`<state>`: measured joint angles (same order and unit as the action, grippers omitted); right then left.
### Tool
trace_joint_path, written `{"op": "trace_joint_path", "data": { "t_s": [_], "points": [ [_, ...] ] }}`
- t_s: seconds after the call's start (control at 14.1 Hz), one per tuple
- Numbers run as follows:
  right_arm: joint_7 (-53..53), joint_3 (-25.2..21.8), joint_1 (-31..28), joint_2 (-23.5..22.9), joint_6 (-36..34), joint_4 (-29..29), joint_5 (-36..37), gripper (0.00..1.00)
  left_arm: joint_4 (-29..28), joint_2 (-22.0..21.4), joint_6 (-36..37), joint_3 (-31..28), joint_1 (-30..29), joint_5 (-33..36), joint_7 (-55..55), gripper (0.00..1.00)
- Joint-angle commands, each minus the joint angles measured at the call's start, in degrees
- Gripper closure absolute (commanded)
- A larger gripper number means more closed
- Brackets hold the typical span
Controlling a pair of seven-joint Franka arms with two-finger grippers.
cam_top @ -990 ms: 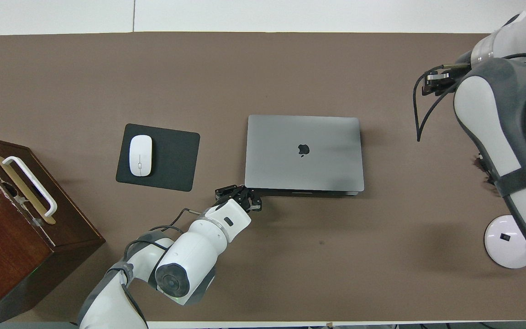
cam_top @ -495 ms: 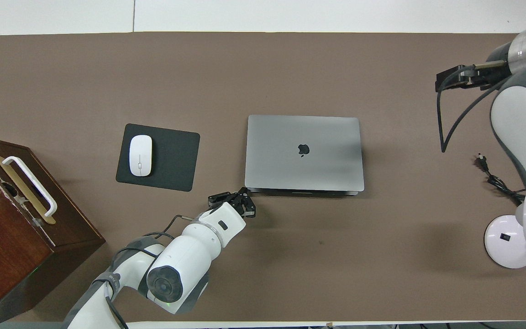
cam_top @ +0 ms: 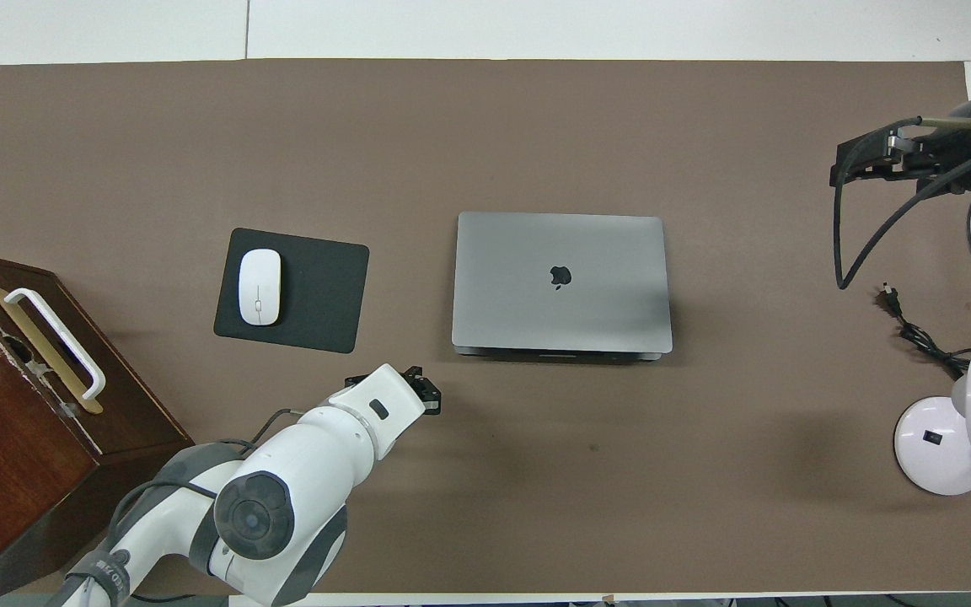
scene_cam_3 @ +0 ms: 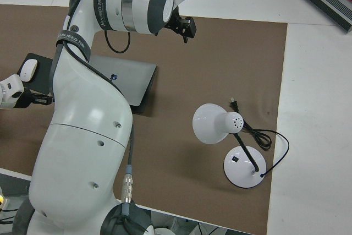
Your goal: Close laptop with both arms
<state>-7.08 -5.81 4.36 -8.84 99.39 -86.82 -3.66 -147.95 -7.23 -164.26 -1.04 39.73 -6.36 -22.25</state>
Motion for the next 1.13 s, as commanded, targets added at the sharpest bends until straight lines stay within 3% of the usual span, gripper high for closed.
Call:
{"op": "trace_joint_path", "data": {
  "t_s": [0.0, 0.35, 0.64, 0.71, 0.78, 1.06],
  "points": [
    [-0.13, 0.45, -0.66, 4.17, -3.23, -1.07, 3.21, 0.0, 0.28, -4.8, 9.53, 0.07, -2.1, -0.23, 2.9, 1.0],
    [1.64, 0.97, -1.2, 7.26, -4.38, -1.25, 3.31, 0.0, 10.2, -12.89, 38.0, 0.07, -11.15, -0.15, 12.47, 1.0],
    [2.24, 1.33, -1.1, 7.96, -3.85, -0.81, 3.57, 0.0, 15.83, -15.44, 48.57, 0.16, -17.3, 0.73, 16.08, 0.96],
    [3.2, 1.24, -1.11, 7.96, -4.2, -0.64, 3.83, 0.0, 16.72, -15.71, 49.99, 0.07, -18.36, 0.99, 16.44, 0.6],
    [4.61, 1.24, -1.11, 7.96, -5.77, 0.76, 3.84, 0.0, 17.07, -16.24, 51.13, 0.07, -19.68, 1.08, 16.62, 0.01],
    [4.88, 1.42, -1.02, 7.26, -13.51, 5.86, 3.57, 0.0, 20.23, -16.59, 53.69, 0.24, -25.39, 3.81, 20.48, 0.0]
  ]
}}
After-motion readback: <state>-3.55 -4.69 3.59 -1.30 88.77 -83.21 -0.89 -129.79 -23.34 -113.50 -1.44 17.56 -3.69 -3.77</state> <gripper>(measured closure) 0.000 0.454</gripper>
